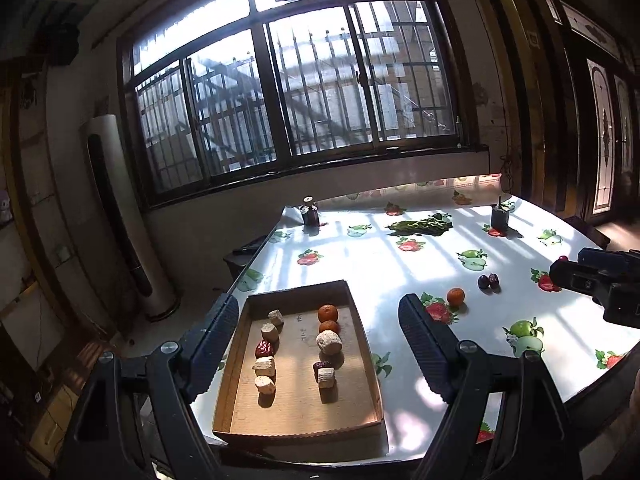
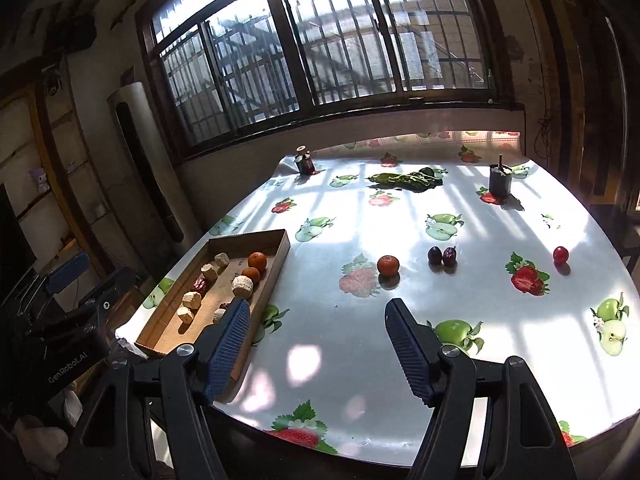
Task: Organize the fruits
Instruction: 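Withdraw both tools from the tray toward the orange and red tomato, then grasp the orange with the left tool while the right tool grasps the red tomato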
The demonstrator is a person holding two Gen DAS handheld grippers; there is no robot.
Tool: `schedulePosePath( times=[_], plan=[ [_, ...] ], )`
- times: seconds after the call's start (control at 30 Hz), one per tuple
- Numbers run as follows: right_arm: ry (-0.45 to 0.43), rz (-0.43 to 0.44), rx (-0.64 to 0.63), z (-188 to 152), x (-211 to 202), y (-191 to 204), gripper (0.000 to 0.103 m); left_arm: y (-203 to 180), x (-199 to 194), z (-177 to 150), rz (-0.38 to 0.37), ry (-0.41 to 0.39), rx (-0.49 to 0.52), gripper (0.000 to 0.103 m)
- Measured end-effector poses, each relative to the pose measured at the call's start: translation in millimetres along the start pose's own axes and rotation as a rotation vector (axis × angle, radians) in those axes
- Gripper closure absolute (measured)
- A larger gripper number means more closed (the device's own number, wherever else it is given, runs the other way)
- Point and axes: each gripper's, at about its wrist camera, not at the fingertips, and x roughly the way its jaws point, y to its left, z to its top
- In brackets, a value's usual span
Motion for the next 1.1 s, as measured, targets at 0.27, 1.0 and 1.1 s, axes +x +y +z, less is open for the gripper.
schedulePosePath(
  times=[0.27, 1.0, 1.1],
  plan=[
    [-0.149, -0.157, -0.036, 109, -89, -36, 0.029, 28, -43, 105, -0.027, -0.110, 0.070, 0.021],
    [0.295, -0.524, -0.009, 92, 86, -217, 0.032, -84, 172, 59, -0.424, 0.252, -0.054, 0.000],
    [0.351, -0.549, 0.090, 52, 122, -265, 0.053, -114, 223, 27, -0.459, 0.388, -0.091, 0.000]
  ],
)
